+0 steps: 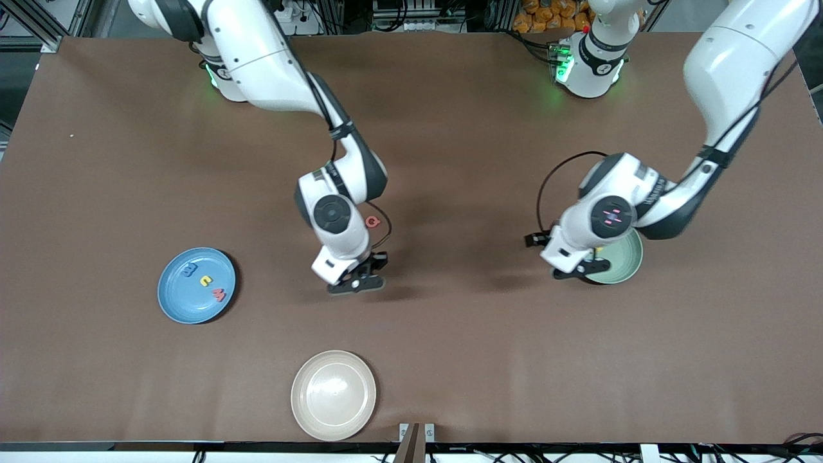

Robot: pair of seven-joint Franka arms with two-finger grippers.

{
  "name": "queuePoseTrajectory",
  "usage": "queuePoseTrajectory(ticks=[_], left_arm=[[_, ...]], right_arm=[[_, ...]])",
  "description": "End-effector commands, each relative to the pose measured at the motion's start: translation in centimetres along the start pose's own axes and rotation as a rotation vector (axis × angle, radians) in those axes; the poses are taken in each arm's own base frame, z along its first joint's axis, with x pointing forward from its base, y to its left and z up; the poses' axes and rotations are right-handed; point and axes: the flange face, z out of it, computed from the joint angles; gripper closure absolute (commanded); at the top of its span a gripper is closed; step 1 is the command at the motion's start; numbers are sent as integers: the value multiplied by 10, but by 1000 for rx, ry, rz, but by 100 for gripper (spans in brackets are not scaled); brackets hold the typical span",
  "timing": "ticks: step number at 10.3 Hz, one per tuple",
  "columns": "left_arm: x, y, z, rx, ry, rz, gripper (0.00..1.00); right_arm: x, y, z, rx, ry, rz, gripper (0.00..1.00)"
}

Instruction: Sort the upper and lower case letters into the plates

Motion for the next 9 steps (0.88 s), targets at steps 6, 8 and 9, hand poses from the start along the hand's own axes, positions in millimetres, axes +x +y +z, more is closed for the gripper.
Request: queuePoseTrajectory(ticks=[6, 8, 9], left_arm=[[-103, 183, -9, -19, 81, -263, 0], [-117, 225, 10, -18, 122, -384, 0], [-123, 244, 19, -19, 138, -421, 0]], right_arm=[[46, 262, -51, 23, -120, -49, 100], [42, 342, -48, 29, -131, -96, 100], [37, 373, -45, 33, -136, -109, 100]])
